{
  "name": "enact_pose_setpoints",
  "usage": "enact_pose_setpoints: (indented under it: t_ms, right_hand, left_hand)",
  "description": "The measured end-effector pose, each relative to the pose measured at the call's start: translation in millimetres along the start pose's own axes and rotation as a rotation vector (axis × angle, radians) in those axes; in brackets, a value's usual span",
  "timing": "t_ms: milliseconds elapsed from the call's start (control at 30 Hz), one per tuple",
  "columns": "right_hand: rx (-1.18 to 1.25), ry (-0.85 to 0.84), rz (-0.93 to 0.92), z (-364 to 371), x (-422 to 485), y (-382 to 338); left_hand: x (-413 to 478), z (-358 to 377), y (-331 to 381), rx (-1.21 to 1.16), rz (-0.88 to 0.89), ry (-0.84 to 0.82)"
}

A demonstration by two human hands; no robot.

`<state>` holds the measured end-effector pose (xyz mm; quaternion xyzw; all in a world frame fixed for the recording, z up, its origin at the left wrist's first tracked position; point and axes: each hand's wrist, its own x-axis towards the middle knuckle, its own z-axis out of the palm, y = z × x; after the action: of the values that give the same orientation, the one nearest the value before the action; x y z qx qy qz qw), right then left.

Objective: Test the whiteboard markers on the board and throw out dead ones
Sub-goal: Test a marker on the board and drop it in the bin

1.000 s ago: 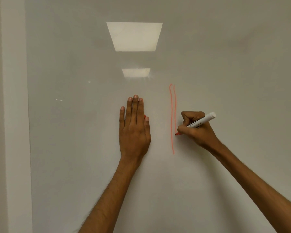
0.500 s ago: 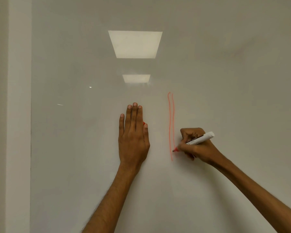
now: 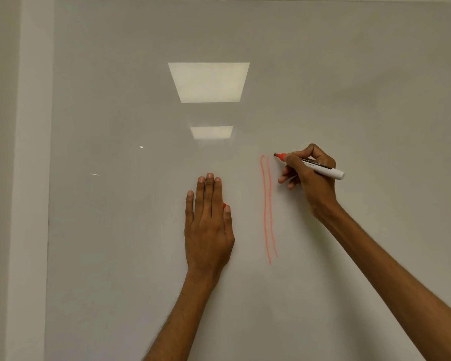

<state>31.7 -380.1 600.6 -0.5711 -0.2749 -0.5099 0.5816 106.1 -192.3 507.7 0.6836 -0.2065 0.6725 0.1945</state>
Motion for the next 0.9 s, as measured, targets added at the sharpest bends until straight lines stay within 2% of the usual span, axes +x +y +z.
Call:
enact_pose_setpoints:
  t_ms: [433,700,900]
  right_hand:
    - [-0.116,-0.05,-0.063,-13,-36,15]
    - [-0.181,-0.185,-0.01,-22,-62,24]
    - [-0.208,-0.224,0.03,-28,-72,28]
  left_hand:
    - [0,0,0,0.009,0.007,-0.01]
    - [-1,-1,1,0.01,0.004,-0.008]
    - [-1,0,0,0.013,0.009,-0.005]
